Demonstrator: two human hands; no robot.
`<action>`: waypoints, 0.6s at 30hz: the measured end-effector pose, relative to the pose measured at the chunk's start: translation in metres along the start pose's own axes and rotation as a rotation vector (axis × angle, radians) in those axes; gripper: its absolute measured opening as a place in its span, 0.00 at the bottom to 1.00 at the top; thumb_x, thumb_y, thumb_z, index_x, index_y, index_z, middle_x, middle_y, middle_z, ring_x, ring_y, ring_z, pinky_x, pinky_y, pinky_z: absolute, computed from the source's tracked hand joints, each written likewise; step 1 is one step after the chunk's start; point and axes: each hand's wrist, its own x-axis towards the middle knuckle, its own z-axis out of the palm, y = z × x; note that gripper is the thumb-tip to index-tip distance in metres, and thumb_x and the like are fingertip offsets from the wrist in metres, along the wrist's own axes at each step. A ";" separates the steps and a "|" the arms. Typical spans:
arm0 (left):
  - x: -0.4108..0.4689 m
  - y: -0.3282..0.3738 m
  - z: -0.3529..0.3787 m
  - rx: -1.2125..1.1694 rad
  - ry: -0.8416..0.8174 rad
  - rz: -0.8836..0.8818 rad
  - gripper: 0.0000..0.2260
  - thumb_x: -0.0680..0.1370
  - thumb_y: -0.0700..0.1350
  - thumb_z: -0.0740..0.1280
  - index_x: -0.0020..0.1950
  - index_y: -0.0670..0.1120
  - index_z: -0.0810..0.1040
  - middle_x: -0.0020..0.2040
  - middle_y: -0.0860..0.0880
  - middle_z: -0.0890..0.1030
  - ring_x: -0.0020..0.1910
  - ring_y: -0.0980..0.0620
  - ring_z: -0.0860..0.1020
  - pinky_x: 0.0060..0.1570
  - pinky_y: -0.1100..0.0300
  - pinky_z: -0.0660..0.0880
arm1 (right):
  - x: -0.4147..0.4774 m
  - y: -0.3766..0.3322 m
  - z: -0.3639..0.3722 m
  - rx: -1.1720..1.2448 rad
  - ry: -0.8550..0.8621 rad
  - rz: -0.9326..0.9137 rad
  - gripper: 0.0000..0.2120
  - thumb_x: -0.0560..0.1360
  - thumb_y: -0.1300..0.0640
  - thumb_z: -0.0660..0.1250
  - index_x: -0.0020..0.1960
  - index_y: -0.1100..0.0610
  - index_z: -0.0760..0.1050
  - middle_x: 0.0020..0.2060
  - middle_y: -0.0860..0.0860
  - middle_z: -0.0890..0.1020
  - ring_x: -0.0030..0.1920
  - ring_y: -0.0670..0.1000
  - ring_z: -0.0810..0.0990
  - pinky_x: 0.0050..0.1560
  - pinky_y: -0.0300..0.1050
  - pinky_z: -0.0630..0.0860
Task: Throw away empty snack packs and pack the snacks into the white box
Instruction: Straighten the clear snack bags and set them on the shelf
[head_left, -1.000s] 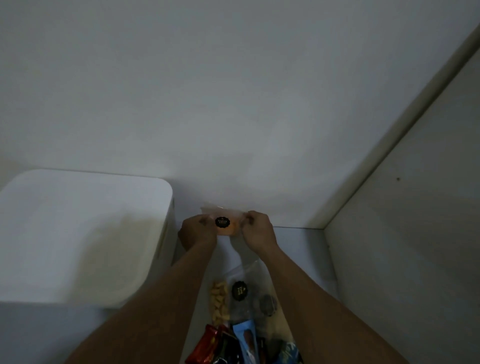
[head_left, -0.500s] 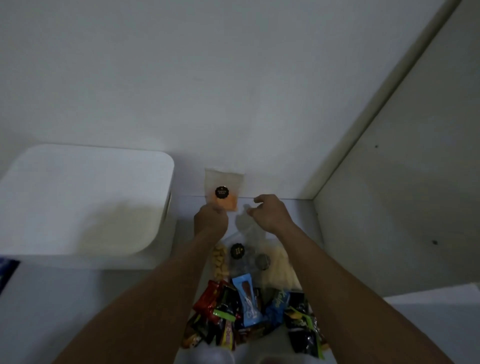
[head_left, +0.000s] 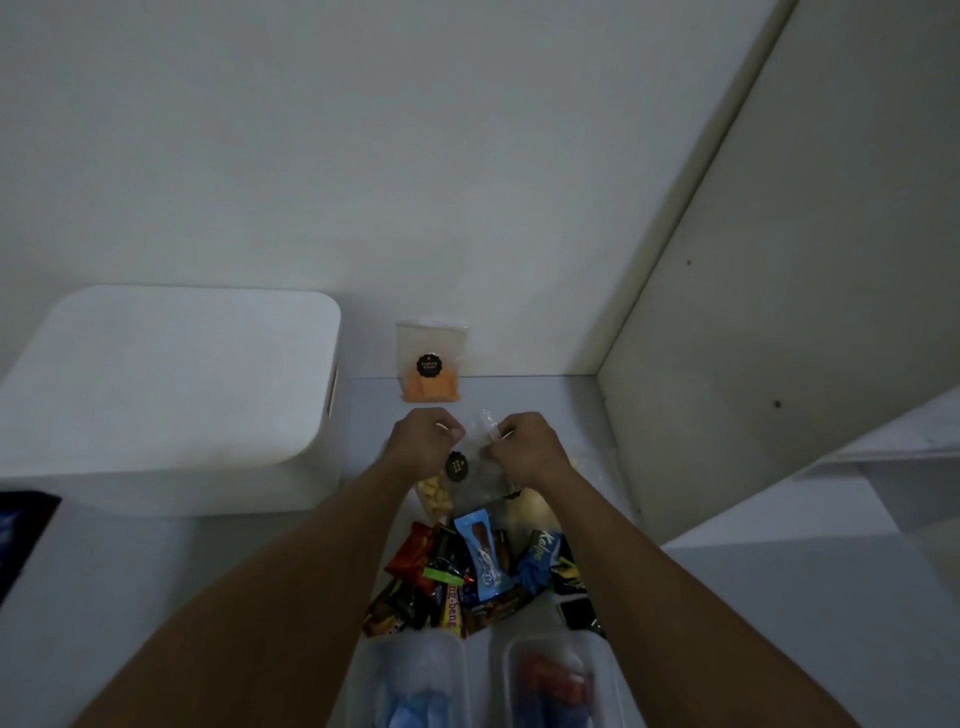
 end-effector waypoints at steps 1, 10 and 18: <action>-0.006 0.005 -0.005 -0.017 0.002 0.004 0.06 0.79 0.46 0.67 0.51 0.47 0.82 0.53 0.47 0.81 0.50 0.49 0.77 0.45 0.61 0.72 | -0.005 -0.002 -0.003 0.046 -0.003 -0.005 0.06 0.70 0.58 0.74 0.42 0.61 0.82 0.35 0.53 0.80 0.35 0.49 0.77 0.30 0.38 0.69; -0.064 0.064 -0.060 -0.213 0.036 0.045 0.08 0.80 0.43 0.63 0.54 0.44 0.80 0.54 0.43 0.80 0.51 0.44 0.78 0.49 0.55 0.75 | -0.065 -0.047 -0.061 0.362 0.082 -0.139 0.04 0.71 0.63 0.72 0.43 0.65 0.82 0.36 0.54 0.82 0.37 0.50 0.79 0.39 0.44 0.74; -0.125 0.134 -0.122 -0.437 -0.004 0.183 0.06 0.76 0.49 0.71 0.49 0.48 0.82 0.51 0.49 0.85 0.49 0.52 0.81 0.51 0.53 0.75 | -0.121 -0.120 -0.136 0.451 0.127 -0.366 0.05 0.72 0.66 0.69 0.47 0.67 0.82 0.41 0.58 0.85 0.39 0.50 0.80 0.37 0.43 0.75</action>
